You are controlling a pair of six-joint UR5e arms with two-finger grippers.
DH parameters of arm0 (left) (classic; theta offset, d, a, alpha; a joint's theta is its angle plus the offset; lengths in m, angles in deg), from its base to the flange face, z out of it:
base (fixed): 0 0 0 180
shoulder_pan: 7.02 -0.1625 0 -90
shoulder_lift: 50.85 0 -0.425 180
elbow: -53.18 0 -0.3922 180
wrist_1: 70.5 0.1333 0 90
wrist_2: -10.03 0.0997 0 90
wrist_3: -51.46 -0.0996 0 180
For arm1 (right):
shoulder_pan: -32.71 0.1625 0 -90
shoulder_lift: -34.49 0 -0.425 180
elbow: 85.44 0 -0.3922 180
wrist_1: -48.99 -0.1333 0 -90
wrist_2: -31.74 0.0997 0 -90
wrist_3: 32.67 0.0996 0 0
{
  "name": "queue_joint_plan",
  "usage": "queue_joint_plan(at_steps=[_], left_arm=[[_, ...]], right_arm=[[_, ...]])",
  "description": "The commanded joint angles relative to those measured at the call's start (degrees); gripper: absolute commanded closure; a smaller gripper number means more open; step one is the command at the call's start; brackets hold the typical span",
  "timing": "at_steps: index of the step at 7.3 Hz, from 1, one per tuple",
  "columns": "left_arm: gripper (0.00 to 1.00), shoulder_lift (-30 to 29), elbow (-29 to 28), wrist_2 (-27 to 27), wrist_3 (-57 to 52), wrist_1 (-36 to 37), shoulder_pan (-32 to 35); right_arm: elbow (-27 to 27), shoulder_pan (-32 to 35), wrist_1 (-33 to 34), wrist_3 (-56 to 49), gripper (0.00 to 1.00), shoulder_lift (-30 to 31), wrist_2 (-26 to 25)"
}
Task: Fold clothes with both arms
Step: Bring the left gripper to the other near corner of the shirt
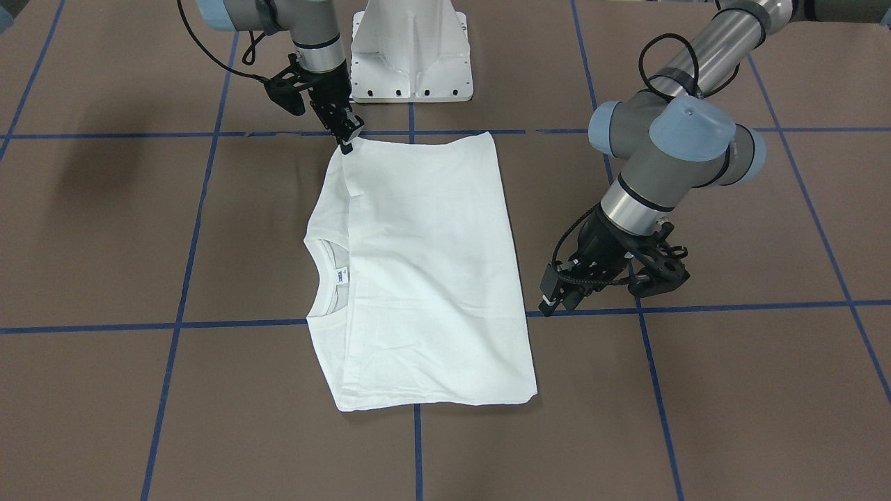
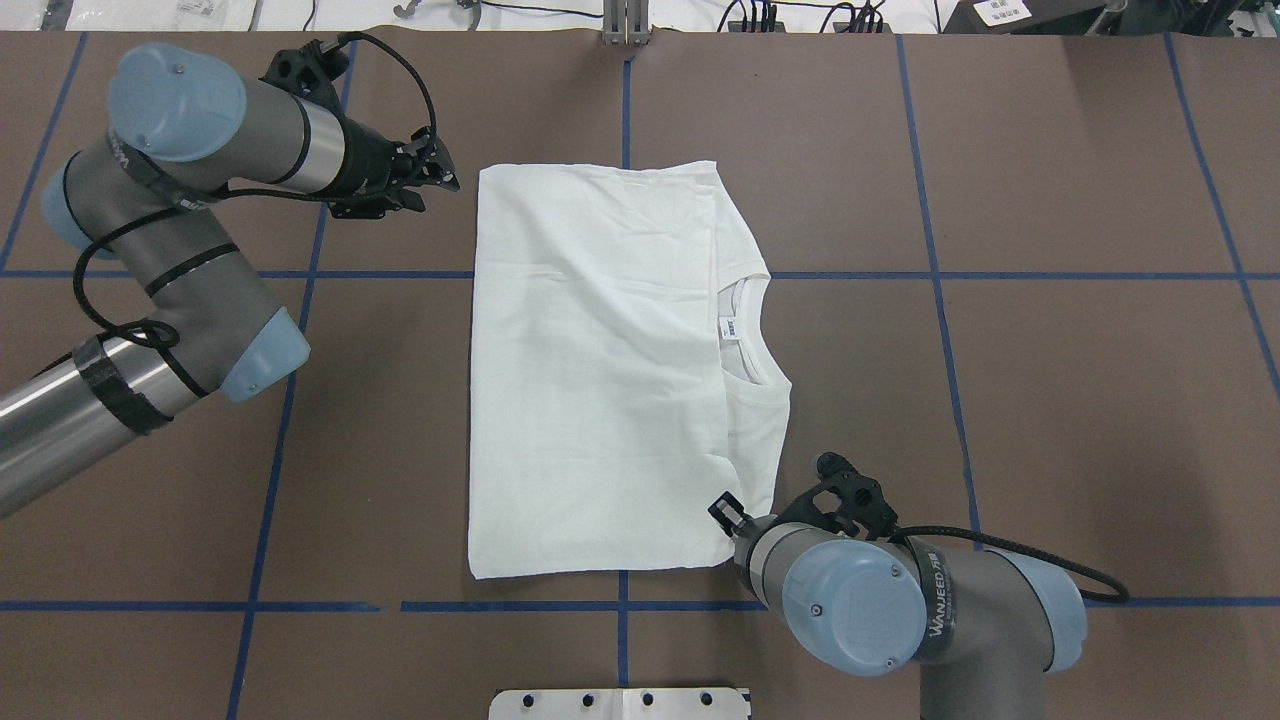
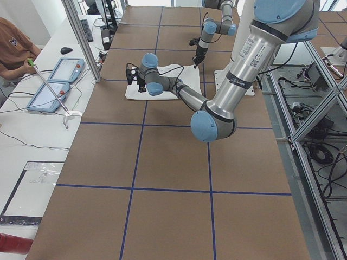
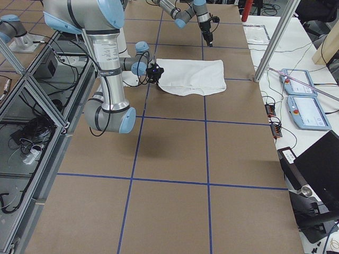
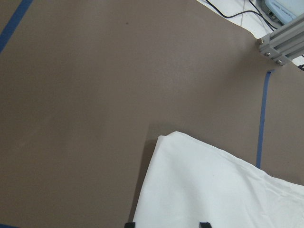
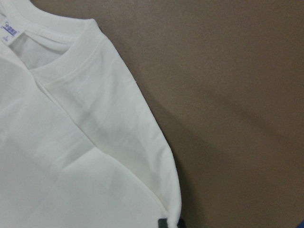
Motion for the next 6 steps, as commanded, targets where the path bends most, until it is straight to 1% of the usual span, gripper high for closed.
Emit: queue_joint_plan(at_steps=[1,2,3,4,5,6], left_arm=[[0.46,7.91,13.96,0.41,10.92,1.35,-7.62],[0.46,10.83,19.70,1.71,15.42,2.49,-13.07],[0.46,15.64,23.32,7.12,16.34,2.59,-18.61],[0.46,18.48,24.92,9.35,17.56,3.11,-21.80],[0.44,19.55,25.11,11.72,22.19,3.29,-25.92],[0.45,19.47,25.20,18.27,27.89,3.46,-31.44]], right_arm=[[0.43,0.12,0.27,0.08,1.00,0.10,0.26],[0.51,0.12,0.27,0.09,1.00,0.01,0.26],[0.52,0.21,0.19,0.09,1.00,0.19,0.26],[0.52,0.12,0.19,0.09,1.00,0.10,0.35],[0.43,0.12,0.19,0.09,1.00,-0.16,0.35],[0.43,0.12,0.19,0.00,1.00,-0.16,0.43]])
